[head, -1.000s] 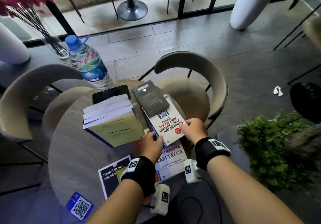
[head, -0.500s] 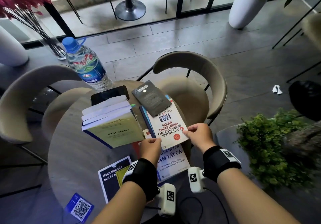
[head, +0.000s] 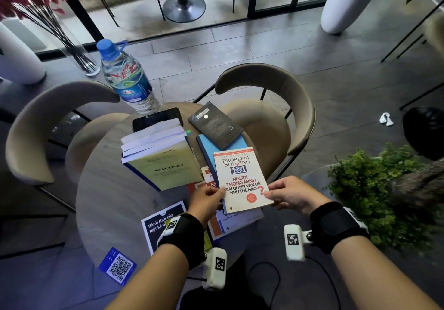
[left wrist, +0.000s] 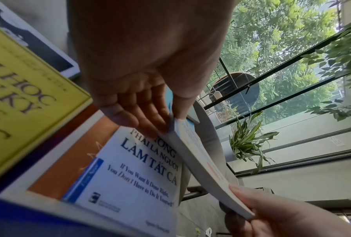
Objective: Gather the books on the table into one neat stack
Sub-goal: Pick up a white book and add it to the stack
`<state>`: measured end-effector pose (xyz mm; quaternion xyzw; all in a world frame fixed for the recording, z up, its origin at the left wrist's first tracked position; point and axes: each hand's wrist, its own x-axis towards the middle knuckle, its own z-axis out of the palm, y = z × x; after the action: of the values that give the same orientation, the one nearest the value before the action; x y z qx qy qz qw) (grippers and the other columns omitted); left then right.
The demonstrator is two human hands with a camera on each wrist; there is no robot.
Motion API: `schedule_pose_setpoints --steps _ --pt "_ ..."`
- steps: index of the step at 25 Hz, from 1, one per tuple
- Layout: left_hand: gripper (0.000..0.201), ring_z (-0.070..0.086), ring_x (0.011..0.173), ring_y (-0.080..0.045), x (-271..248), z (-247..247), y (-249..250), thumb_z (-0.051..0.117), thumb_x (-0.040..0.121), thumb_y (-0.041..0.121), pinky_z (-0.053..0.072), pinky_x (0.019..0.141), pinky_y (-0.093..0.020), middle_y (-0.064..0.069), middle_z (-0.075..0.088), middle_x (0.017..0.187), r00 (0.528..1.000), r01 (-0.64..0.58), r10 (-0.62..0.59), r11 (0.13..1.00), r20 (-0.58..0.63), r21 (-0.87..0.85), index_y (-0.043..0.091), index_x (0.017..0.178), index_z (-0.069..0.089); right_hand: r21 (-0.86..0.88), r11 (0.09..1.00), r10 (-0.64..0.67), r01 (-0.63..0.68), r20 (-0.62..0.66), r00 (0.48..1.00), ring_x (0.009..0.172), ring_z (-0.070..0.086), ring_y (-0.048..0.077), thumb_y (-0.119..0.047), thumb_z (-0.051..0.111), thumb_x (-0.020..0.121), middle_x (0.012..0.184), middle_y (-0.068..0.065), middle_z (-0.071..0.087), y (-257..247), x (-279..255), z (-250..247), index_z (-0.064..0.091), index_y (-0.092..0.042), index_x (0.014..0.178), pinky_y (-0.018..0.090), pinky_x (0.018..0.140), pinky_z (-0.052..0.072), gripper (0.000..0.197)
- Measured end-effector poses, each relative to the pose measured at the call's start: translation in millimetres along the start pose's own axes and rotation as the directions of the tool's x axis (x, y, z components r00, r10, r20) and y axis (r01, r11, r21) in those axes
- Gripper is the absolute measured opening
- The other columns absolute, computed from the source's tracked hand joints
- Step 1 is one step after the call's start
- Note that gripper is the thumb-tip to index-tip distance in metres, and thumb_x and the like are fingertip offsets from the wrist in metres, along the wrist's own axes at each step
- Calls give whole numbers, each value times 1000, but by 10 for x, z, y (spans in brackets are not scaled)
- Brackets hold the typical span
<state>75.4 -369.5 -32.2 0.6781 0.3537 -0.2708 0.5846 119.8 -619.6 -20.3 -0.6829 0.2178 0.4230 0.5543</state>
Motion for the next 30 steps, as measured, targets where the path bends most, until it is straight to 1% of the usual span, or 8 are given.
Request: schedule_pose_setpoints --steps 3,7,10,15,20,24,26,30 --pt "22 65 73 -15 -122 -84 -127 71 95 24 48 60 -26 -8 76 100 997 -22 23 1000 80 -14 7 109 67 -45 999 3 0 79 997 55 59 13 0 74 91 75 10 75 65 -152 -16 78 1 97 22 53 48 8" --pt "16 68 73 -17 -315 -185 -290 71 94 16 52 56 -22 -18 76 99 989 -116 115 993 92 6 6 105 66 -117 989 -81 91 88 993 70 62 17 0 75 89 84 11 76 141 -293 32 80 -3 96 22 57 51 9" --pt "11 70 74 -18 -393 -283 -300 72 93 13 54 57 -20 -19 75 97 968 -239 236 970 87 31 8 100 66 -172 969 -161 177 103 982 70 65 13 -3 78 88 84 6 78 135 -321 77 80 -8 97 22 58 50 11" --pt "11 73 86 -29 -374 -540 -118 78 89 18 63 77 -45 -7 77 91 881 -474 471 874 47 108 16 97 70 -290 910 -272 295 116 955 72 67 13 -10 83 85 83 2 80 -165 -280 134 78 -11 95 25 60 48 12" --pt "11 76 88 -21 -449 -755 351 75 90 9 63 79 -37 -4 78 94 791 -612 606 785 84 95 8 98 68 -275 858 -404 434 160 900 70 69 18 1 84 79 88 17 80 -740 -343 114 73 2 90 24 61 55 16" --pt "13 77 94 -17 -499 -984 491 74 88 1 63 82 -34 -6 78 101 717 -695 696 710 41 111 3 99 67 -354 796 -469 491 152 870 75 76 17 -1 86 78 88 10 81 -1025 -375 292 75 -7 85 27 69 60 14" --pt "15 76 94 -11 -494 -1146 400 75 87 0 63 82 -28 0 78 101 681 -717 732 670 -8 191 5 99 70 -422 742 -513 522 146 846 76 77 18 -6 88 78 82 6 81 -1021 -276 506 77 -12 81 31 73 61 12" --pt "24 72 96 2 -394 -1502 -18 79 85 6 60 87 -25 11 78 105 709 -619 698 683 -97 387 17 106 75 -519 673 -533 527 154 832 66 71 8 -14 89 78 71 -6 78 -812 43 1022 78 -21 73 29 67 58 13"
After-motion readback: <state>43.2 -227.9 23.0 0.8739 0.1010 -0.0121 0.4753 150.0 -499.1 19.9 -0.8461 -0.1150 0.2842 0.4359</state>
